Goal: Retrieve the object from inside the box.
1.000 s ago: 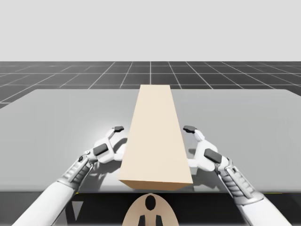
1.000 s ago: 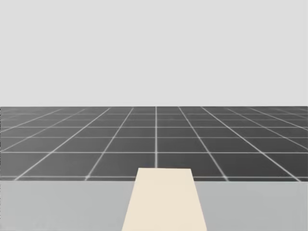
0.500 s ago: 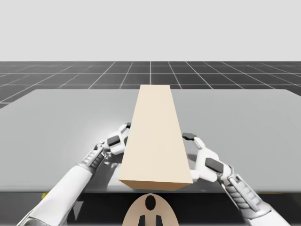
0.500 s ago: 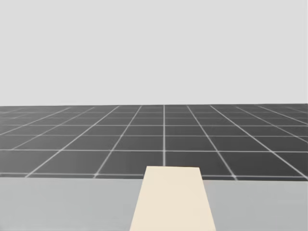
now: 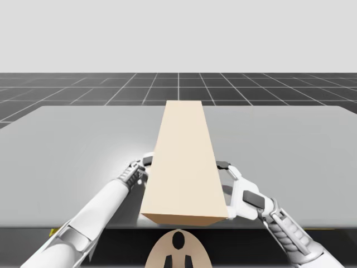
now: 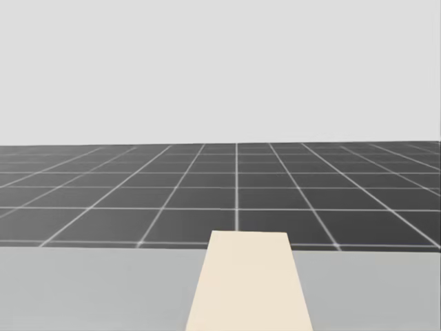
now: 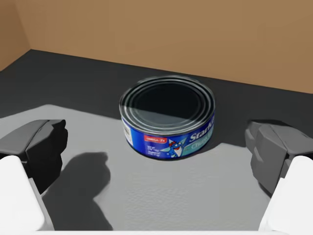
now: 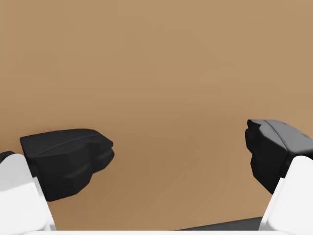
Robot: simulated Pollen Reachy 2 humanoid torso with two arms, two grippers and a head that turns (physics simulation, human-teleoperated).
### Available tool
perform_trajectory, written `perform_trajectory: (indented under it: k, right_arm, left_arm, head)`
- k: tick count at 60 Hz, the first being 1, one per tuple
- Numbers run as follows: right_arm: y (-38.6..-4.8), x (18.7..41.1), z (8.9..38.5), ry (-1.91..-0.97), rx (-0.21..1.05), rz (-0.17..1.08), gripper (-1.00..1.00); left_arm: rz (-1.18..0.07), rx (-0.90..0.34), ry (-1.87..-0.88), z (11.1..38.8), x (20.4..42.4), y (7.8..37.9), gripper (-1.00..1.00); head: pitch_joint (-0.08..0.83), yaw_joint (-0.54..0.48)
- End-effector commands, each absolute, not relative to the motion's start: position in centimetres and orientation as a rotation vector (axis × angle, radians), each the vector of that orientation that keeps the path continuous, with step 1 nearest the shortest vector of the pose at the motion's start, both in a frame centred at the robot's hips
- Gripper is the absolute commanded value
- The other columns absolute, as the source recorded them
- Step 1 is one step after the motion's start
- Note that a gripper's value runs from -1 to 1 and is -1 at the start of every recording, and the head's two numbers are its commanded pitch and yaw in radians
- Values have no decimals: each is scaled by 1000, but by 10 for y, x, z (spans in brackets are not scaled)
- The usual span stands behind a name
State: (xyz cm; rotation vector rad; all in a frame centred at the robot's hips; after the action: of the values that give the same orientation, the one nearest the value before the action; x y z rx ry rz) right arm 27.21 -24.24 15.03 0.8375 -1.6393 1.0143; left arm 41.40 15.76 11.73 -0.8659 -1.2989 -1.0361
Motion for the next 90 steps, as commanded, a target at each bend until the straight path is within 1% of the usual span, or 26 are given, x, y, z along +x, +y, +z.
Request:
perform_trajectory:
  k: [1,9,14,21,29,35,39,40,43,44,45,46,48,52,57,61,65,68,72,74,75,77,78,84,88,90]
  right_arm:
    - [-238,269,147,-1623,864,1035,-1000]
    - [-238,267,147,-1620,873,1052,-1000]
    - [-237,267,146,-1613,877,1064,-1000]
    - [-236,266,145,-1604,876,1081,-1000]
    - [-236,266,145,-1600,876,1085,-1000]
    - [-235,266,143,-1590,881,1097,-1000]
    - [-234,266,143,-1585,881,1102,-1000]
    - [-233,266,143,-1582,883,1104,-1000]
    - [-233,266,142,-1580,884,1107,-1000]
    - [-233,265,142,-1578,885,1109,-1000]
    - [-232,265,142,-1578,884,1110,-1000]
    - [-232,265,142,-1577,883,1111,-1000]
    - [-232,265,142,-1575,882,1113,-1000]
    - [-233,265,142,-1573,882,1117,-1000]
    - [-233,264,142,-1573,883,1119,-1000]
    - [-233,264,142,-1572,882,1122,-1000]
    - [-234,264,142,-1572,884,1122,-1000]
    - [-234,263,143,-1572,885,1124,-1000]
    - [-235,263,143,-1576,887,1123,-1000]
    - [-236,263,144,-1576,887,1122,-1000]
    - [-236,263,144,-1580,887,1121,-1000]
    - [-236,262,144,-1580,888,1119,-1000]
    - [-237,262,144,-1581,889,1118,-1000]
    - [-238,262,145,-1584,891,1116,-1000]
    - [-239,262,146,-1588,895,1116,-1000]
    - [-239,262,147,-1589,897,1116,-1000]
  left_arm:
    - [-1103,-898,-1264,120,424,146,-1000]
    - [-1154,-913,-1239,119,431,139,-1000]
    - [-1179,-944,-1203,117,436,134,-1000]
    - [-1234,-979,-1149,111,438,125,-1000]
    - [-1267,-1038,-1121,109,441,118,-1000]
    - [-1321,-1058,-1104,106,442,114,-1000]
    - [-1328,-1079,-1085,105,442,112,-1000]
    - [-1323,-1103,-1061,104,441,111,-1000]
    - [-1321,-1122,-1039,102,440,108,-1000]
    - [-1322,-1126,-1043,101,440,107,-868]
    - [-1316,-1135,-1038,99,440,106,-318]
    - [-1310,-1144,-1025,99,440,106,17]
    - [-1306,-1161,-1010,96,440,106,972]
    - [-1292,-1198,-975,91,439,106,1000]
    - [-1302,-1196,-961,90,438,106,1000]
    - [-1301,-1211,-969,98,436,108,1000]
    - [-1292,-1233,-999,112,431,114,1000]
    - [-1289,-1224,-1025,121,427,120,1000]
    - [-1290,-1186,-1078,140,417,137,1000]
    - [-1287,-1176,-1091,143,414,143,1000]
    - [-1282,-1155,-1116,148,409,151,1000]
    - [-1275,-1145,-1129,151,406,158,1000]
    - [-1271,-1130,-1147,154,400,168,1000]
    - [-1238,-1099,-1182,158,387,195,1000]
    - [-1212,-1057,-1203,159,375,219,1000]
    - [-1206,-1048,-1209,160,371,224,1000]
  head:
    - [48,50]
    - [50,53]
    - [55,49]
    - [62,41]
    - [69,30]
    - [69,25]
    - [70,25]
    - [70,25]
    - [70,22]
    - [71,21]
    - [71,21]
    - [71,21]
    - [71,21]
    - [70,17]
    - [68,13]
    - [67,8]
    - [71,8]
    - [71,9]
    - [70,14]
    - [69,16]
    - [67,18]
    - [66,19]
    - [63,20]
    - [56,22]
    - [52,28]
    - [52,30]
